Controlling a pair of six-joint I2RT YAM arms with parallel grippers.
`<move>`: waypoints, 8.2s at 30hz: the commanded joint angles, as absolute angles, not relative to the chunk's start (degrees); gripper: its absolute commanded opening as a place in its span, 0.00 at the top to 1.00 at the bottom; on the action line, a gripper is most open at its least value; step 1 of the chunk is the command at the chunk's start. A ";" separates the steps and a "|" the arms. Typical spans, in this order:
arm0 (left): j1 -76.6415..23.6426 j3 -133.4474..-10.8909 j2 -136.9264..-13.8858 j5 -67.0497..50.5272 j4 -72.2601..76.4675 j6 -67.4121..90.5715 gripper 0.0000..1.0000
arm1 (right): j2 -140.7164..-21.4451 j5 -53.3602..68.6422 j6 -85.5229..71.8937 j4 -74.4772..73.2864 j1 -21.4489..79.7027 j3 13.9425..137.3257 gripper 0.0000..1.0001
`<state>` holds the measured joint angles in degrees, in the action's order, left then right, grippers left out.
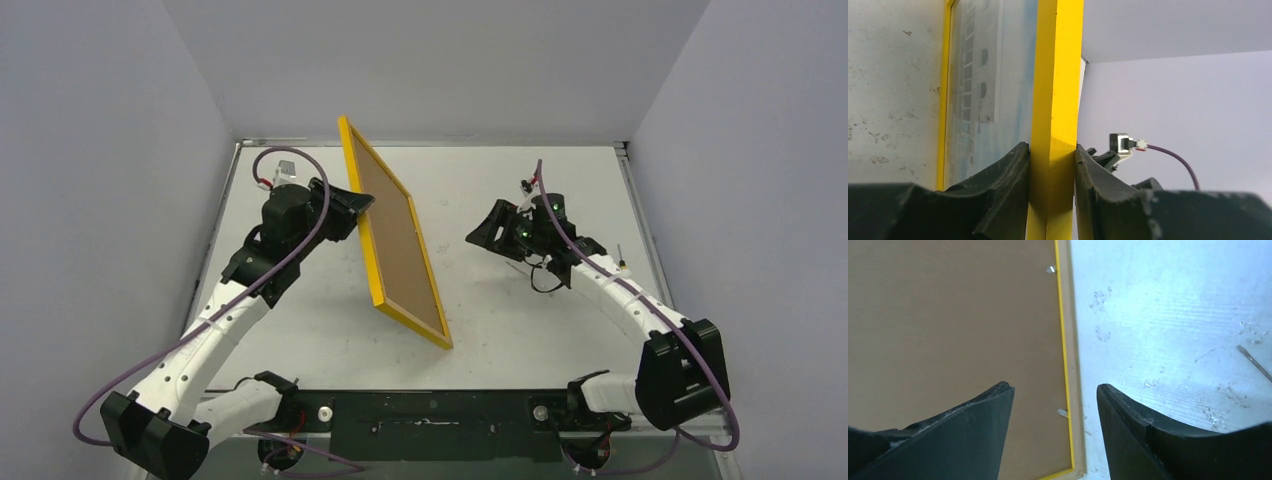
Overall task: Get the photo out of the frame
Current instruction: Turn over the photo frame at the center of the board, then pick up the screwdriver from the center of the board.
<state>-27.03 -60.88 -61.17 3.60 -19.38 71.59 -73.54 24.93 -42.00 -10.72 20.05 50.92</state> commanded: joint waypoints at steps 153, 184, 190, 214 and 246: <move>-22.10 -23.05 -58.70 3.27 13.61 40.17 0.02 | -74.65 -17.22 -88.43 -36.99 10.75 43.72 0.49; -23.13 -25.48 -61.28 5.54 9.91 41.20 0.02 | -90.72 -12.65 -98.95 -40.02 8.56 51.51 0.50; -23.12 -25.57 -60.84 6.06 9.32 40.88 0.02 | -92.28 -13.79 -99.02 -39.33 7.32 51.93 0.62; -25.14 -19.04 -57.83 -6.04 26.73 35.55 0.03 | -76.10 -5.45 -43.50 -7.44 5.71 48.93 0.95; -40.98 -16.17 -69.00 -9.73 53.50 29.21 0.26 | -78.58 19.67 -40.76 39.62 35.74 37.40 0.94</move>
<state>-39.97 -15.79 -67.46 -7.33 45.71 30.44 -77.30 19.05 -41.15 30.59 33.54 36.82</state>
